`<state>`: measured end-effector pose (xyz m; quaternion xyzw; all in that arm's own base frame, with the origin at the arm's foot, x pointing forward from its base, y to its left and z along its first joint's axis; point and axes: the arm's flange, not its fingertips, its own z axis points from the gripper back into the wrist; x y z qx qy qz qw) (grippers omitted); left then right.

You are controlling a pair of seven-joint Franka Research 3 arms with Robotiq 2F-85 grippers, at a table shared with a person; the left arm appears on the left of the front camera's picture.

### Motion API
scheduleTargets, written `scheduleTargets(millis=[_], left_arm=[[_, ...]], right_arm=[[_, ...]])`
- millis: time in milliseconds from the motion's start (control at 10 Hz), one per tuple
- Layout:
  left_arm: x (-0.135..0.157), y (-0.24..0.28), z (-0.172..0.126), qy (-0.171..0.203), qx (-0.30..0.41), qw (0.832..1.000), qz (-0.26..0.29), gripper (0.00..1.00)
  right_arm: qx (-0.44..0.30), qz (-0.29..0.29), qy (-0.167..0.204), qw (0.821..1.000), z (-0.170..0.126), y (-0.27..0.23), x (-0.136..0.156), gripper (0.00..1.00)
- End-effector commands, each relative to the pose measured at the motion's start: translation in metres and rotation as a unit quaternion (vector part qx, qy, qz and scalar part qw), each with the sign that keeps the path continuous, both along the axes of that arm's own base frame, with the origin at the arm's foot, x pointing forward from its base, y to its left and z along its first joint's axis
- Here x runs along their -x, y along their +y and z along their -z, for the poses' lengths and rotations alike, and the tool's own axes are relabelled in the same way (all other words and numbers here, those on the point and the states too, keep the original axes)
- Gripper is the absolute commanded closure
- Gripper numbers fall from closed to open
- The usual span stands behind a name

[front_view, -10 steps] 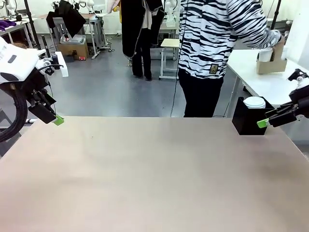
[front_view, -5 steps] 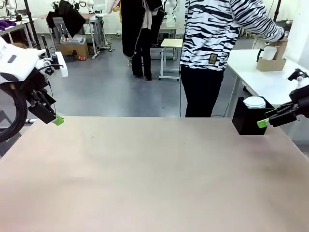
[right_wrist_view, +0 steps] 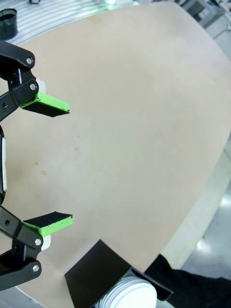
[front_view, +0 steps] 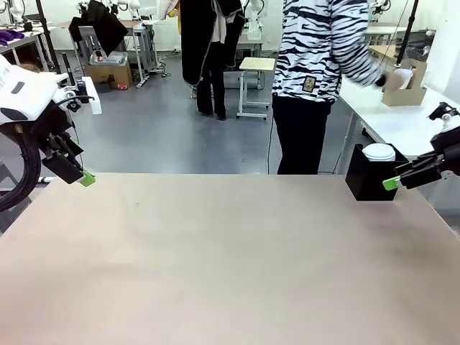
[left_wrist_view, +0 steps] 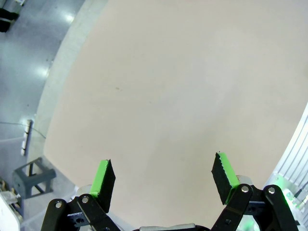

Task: Pour a drink into a cup and package it in a carrier.
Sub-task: Insert the held 600 ml Paper Cup into the Cup Carrier.

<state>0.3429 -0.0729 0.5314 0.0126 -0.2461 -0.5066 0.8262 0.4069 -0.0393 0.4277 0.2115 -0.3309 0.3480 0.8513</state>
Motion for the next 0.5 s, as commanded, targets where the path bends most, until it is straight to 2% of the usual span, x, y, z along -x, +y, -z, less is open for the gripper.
scheduleTargets(millis=[0,400], left_arm=[[0.0013,-0.0003,-0.0002,0.002,0.004,1.0,-0.006,0.0],[0.0013,-0.0003,-0.0002,0.002,0.004,1.0,-0.006,0.0]], right_arm=[[0.003,-0.008,0.0,1.0,-0.0012,-0.0033,-0.0022,0.0],[0.003,-0.008,0.0,1.0,-0.0012,-0.0033,-0.0022,0.0]])
